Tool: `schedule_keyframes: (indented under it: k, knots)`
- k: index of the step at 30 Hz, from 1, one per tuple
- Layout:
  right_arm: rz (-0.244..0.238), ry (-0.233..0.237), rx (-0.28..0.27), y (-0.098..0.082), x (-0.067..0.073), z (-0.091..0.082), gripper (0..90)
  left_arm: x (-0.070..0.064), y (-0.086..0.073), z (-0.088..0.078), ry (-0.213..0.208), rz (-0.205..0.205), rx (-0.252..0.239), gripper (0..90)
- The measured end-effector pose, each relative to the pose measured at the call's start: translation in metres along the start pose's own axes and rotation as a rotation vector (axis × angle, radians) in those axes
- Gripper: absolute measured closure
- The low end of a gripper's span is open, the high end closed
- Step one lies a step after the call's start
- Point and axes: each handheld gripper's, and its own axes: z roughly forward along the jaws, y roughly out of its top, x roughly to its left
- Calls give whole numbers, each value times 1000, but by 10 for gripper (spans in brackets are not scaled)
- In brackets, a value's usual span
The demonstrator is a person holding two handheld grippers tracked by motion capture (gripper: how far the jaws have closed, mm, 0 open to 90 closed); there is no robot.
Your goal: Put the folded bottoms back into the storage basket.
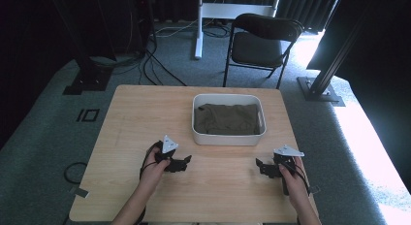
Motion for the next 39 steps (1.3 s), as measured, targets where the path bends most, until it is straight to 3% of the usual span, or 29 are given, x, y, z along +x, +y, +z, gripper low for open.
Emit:
schedule_keyframes:
  k: [4, 7, 13, 23, 28, 39]
  knots:
    - [23, -16, 7, -7, -4, -1, 133, 9, -5, -3, 31, -20, 2, 157]
    - [7, -34, 22, -12, -7, -2, 133, 14, -9, -5, 45, -30, 1, 157]
    - [22, -75, 55, -23, -14, -4, 133, 21, -17, -8, 65, -52, 11, 157]
    - [73, -127, 65, -32, -22, -8, 123, 30, -28, -10, 140, -83, 31, 157]
    - [74, -127, 65, -32, -23, -8, 121, 33, -36, -9, 176, -122, 33, 157]
    - [75, -127, 64, -32, -23, -7, 120, 36, -45, -5, 226, -125, 98, 157]
